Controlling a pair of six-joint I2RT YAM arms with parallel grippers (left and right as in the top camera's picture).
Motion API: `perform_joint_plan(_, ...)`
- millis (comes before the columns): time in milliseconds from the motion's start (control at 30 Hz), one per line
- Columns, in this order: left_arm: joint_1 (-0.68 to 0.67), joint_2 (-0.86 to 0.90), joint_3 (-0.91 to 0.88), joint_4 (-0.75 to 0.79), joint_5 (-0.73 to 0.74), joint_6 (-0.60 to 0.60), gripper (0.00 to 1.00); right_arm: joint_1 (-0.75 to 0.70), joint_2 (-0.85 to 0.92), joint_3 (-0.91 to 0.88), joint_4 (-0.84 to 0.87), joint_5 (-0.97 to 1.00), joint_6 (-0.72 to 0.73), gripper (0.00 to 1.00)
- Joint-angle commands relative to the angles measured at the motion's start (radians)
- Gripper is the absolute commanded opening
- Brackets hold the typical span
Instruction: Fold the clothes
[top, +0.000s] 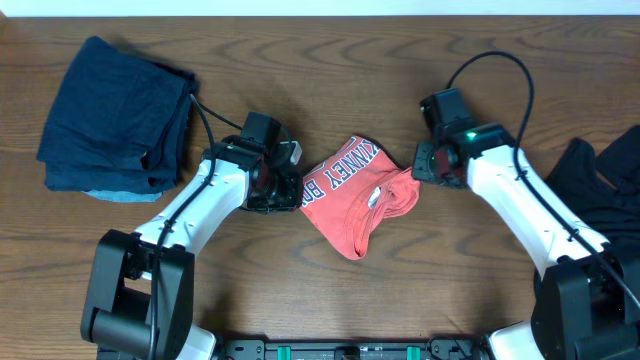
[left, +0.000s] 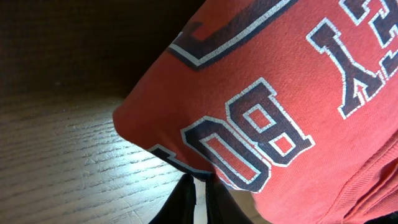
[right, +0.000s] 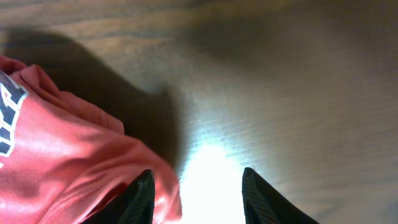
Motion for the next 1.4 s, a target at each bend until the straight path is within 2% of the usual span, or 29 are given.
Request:
perform_joint_plan(0,0.004,0.002,0.003,0.000,0.011,0.002,0.10,-0.026,-0.034,0.011,0.028,-0.170,-0.218,0.44)
perform_joint_plan(133,0.004,-0.011,0.006,0.000,0.145,0.002,0.10,-0.026,-0.055,0.011,0.079,-0.498,-0.476,0.50)
perform_joint_plan(200,0.004,-0.023,0.019,0.000,0.223,0.003,0.10,-0.022,-0.055,0.011,0.091,-0.600,-0.508,0.46)
perform_joint_plan(367,0.003,-0.059,0.044,0.030,0.208,0.002,0.10,0.022,-0.021,0.003,0.064,-0.566,-0.443,0.19)
perform_joint_plan(600,0.003,-0.035,0.040,0.037,0.003,0.003,0.10,0.149,0.097,-0.101,0.100,-0.550,-0.419,0.09)
perform_joint_plan(700,0.003,-0.031,0.033,0.037,-0.038,0.008,0.10,0.166,0.134,-0.115,0.033,-0.409,-0.278,0.01)
perform_joint_plan(800,0.003,-0.031,0.032,0.036,-0.039,0.008,0.12,0.158,0.121,-0.113,-0.045,-0.296,-0.212,0.02)
perform_joint_plan(900,0.003,-0.031,0.032,0.041,-0.035,0.006,0.17,0.146,0.077,-0.109,-0.042,-0.299,-0.268,0.08)
perform_joint_plan(967,0.003,-0.031,0.032,0.040,-0.019,0.006,0.28,0.138,0.022,-0.092,-0.047,-0.307,-0.332,0.11)
perform_joint_plan(1167,0.003,-0.031,0.032,0.042,0.129,0.005,0.36,0.104,-0.189,-0.060,-0.008,-0.309,-0.369,0.19)
perform_joint_plan(1233,0.003,-0.031,0.032,0.050,0.130,0.002,0.34,0.087,-0.246,-0.060,0.033,-0.309,-0.327,0.23)
perform_joint_plan(1367,0.002,-0.031,0.032,0.112,0.130,-0.038,0.06,0.076,-0.274,-0.061,0.111,-0.311,-0.240,0.15)
